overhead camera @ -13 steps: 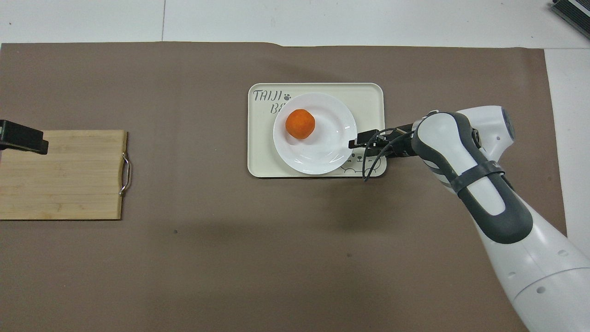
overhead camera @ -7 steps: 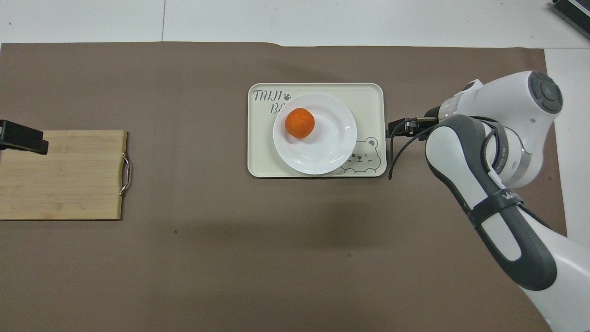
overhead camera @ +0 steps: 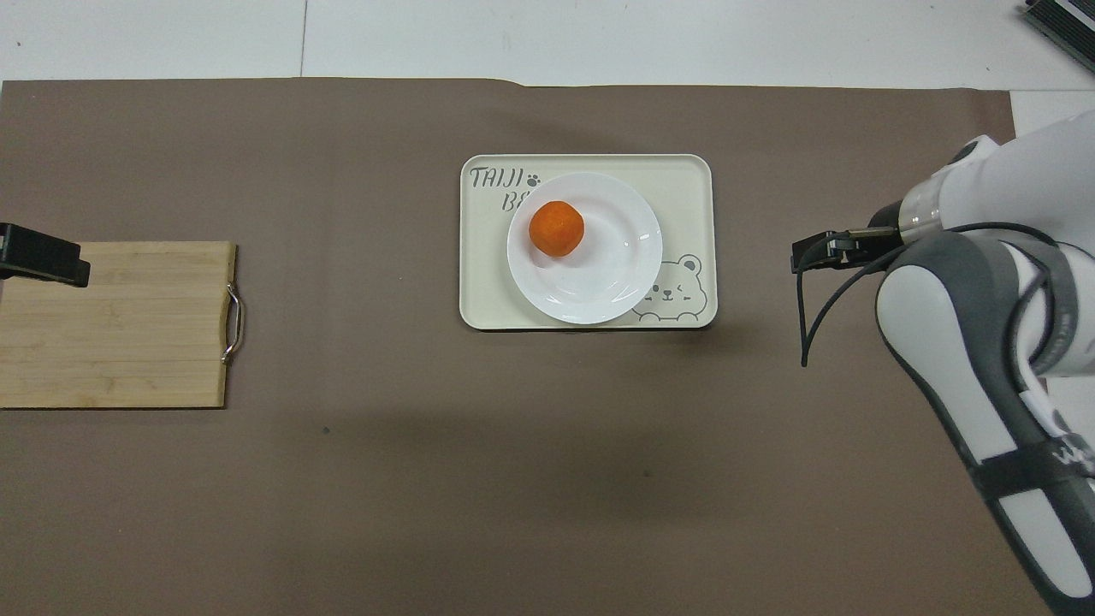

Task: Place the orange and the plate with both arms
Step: 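Open the right gripper and withdraw it from the plate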

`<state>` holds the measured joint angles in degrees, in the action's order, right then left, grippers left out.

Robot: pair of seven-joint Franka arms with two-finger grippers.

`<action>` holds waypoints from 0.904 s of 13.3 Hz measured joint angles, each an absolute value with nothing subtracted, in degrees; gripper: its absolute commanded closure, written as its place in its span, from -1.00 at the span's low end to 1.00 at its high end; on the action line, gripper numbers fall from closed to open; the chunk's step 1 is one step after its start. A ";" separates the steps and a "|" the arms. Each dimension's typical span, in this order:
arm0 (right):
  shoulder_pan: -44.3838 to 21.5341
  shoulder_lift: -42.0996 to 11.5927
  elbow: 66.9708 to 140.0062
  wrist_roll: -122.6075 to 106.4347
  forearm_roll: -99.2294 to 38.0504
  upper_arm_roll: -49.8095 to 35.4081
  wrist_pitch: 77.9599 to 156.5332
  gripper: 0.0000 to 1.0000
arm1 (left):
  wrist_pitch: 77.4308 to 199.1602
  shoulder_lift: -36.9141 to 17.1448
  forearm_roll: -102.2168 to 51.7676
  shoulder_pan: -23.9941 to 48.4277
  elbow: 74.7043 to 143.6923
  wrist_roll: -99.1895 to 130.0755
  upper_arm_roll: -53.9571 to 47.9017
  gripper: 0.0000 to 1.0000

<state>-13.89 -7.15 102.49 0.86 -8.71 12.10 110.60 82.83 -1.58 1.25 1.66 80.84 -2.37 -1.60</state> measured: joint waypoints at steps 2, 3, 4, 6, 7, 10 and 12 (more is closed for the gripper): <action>-13.81 -3.79 102.39 5.47 -7.04 12.67 106.29 -1.00 | 82.83 -1.58 1.25 1.66 80.84 -2.37 -1.60 -1.00; -13.57 -2.15 102.37 7.09 -5.78 12.82 103.90 -1.00 | 82.83 -1.58 1.25 1.66 80.84 -2.37 -1.60 -1.00; -12.75 -0.64 102.39 8.01 -4.46 12.81 101.88 -1.00 | 82.83 -1.58 1.25 1.66 80.84 -2.37 -1.60 -1.00; -9.78 1.50 102.48 8.05 -2.85 12.85 98.55 -1.00 | 82.83 -1.58 1.25 1.66 80.84 -2.37 -1.60 -1.00; -8.05 1.99 102.58 7.57 -2.74 12.88 97.16 -1.00 | 82.83 -1.58 1.25 1.66 80.84 -2.37 -1.60 -1.00; -4.16 2.29 103.57 4.36 -2.70 12.96 96.33 -1.00 | 82.83 -1.58 1.25 1.66 80.84 -2.37 -1.60 -1.00; -1.89 2.47 103.58 1.25 -2.65 13.03 96.41 -1.00 | 82.61 -1.58 1.25 1.66 80.84 -2.37 -1.63 -1.00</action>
<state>-1.89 2.47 103.58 1.25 -2.65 13.03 96.41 82.61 -1.58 1.25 1.66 80.84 -2.37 -1.63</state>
